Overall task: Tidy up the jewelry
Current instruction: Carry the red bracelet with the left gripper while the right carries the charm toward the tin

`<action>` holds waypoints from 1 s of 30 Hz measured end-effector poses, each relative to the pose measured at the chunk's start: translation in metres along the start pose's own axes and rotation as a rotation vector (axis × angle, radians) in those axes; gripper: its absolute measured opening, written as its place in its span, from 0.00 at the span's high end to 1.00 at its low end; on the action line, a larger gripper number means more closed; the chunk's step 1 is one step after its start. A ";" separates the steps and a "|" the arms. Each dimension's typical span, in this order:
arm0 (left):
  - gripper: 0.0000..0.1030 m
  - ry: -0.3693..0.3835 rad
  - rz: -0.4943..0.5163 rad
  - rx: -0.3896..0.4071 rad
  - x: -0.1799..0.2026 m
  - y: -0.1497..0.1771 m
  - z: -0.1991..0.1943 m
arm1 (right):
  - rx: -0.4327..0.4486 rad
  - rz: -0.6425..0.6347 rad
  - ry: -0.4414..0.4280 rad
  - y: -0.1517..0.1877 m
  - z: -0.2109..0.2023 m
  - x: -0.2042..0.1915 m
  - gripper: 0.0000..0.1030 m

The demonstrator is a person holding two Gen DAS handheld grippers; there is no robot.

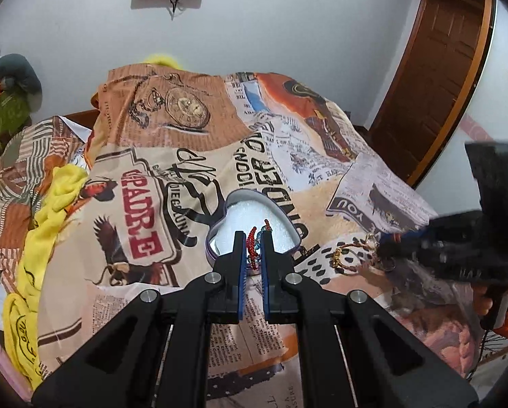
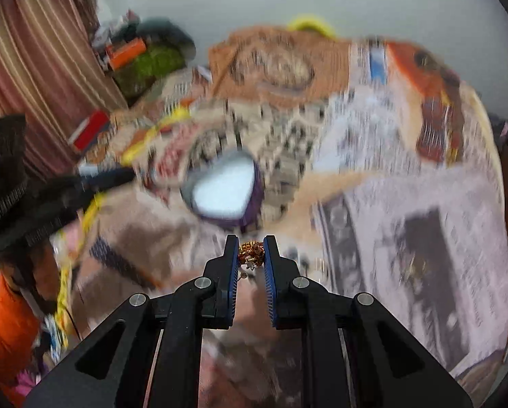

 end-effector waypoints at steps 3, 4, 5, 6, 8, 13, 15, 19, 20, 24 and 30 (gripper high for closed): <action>0.94 0.004 -0.005 -0.011 0.000 0.003 0.006 | -0.057 -0.010 -0.002 0.024 0.005 0.000 0.87; 0.94 0.003 -0.006 -0.013 0.001 0.003 0.007 | -0.069 -0.012 -0.003 0.031 0.004 0.000 0.87; 0.94 0.004 -0.010 -0.017 0.001 0.004 0.009 | -0.083 -0.015 -0.009 0.038 0.003 -0.001 0.87; 0.94 0.004 -0.012 -0.020 0.001 0.005 0.010 | -0.086 -0.016 -0.007 0.041 0.001 -0.001 0.87; 0.94 0.005 -0.014 -0.027 0.002 0.007 0.012 | -0.095 -0.031 -0.003 0.048 -0.003 -0.003 0.87; 0.94 -0.004 0.008 -0.030 0.009 0.011 0.013 | -0.111 -0.072 0.026 0.059 -0.009 -0.007 0.87; 0.94 -0.009 0.021 -0.029 0.011 0.013 0.012 | -0.108 -0.080 0.029 0.061 -0.011 -0.009 0.87; 0.94 -0.013 0.039 -0.025 0.015 0.013 0.010 | -0.128 -0.109 0.054 0.066 -0.011 -0.009 0.85; 0.94 -0.012 0.041 -0.025 0.015 0.013 0.010 | -0.132 -0.110 0.062 0.067 -0.012 -0.008 0.84; 0.94 -0.007 0.039 -0.022 0.015 0.013 0.009 | -0.126 -0.119 0.089 0.065 -0.024 -0.006 0.82; 0.94 -0.009 0.039 -0.029 0.015 0.015 0.012 | -0.061 -0.134 0.134 0.050 -0.050 -0.005 0.56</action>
Point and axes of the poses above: each gripper's, at about its wrist camera, not at the fingertips, and z roughly the way its jaws point, x to its right, y to its underside, the point moved 9 cm from there along z, roughly the way its jaws point, and after that the axes turned 14 degrees about -z, right-handed, at the moved point
